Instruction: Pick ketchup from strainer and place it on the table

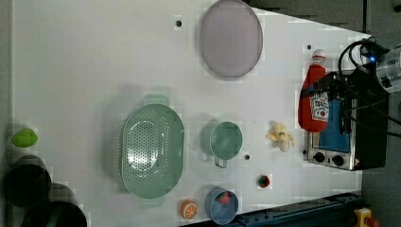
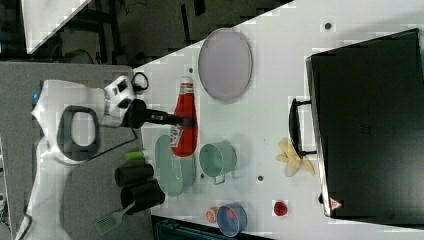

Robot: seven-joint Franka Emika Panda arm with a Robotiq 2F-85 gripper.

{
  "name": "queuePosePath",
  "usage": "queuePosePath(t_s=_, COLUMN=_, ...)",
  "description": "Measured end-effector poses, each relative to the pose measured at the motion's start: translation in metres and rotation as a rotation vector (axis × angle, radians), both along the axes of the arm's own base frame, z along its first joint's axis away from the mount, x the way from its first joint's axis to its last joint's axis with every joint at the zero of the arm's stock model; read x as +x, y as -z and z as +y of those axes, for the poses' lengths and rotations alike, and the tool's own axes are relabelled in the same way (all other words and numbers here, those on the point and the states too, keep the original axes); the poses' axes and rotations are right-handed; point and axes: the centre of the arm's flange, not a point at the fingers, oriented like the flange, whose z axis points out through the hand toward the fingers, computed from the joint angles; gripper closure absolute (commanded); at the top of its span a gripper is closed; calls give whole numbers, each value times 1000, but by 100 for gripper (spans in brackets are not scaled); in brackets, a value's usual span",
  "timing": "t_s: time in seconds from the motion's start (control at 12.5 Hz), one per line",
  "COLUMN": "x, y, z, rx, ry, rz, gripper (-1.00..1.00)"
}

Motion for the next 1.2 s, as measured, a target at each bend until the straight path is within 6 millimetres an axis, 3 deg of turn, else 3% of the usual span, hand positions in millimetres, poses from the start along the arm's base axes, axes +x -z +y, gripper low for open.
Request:
queuePosePath(t_s=0.24, x=-12, y=51, z=-18, rx=18, ry=-10, rz=-27, gripper=-13)
queuePosePath(t_s=0.56, x=-51, y=136, z=-41, rx=55, ry=7, rz=-16, gripper=-13)
queuePosePath(t_s=0.72, x=-70, y=167, z=-50, rx=75, ry=32, rz=-44, gripper=-38)
queuePosePath(t_s=0.96, x=-80, y=198, z=-43, rx=124, ry=30, rz=-21, gripper=-99)
queuePosePath(t_s=1.2, x=-79, y=196, z=-43, rx=116, ry=19, rz=-21, gripper=-100)
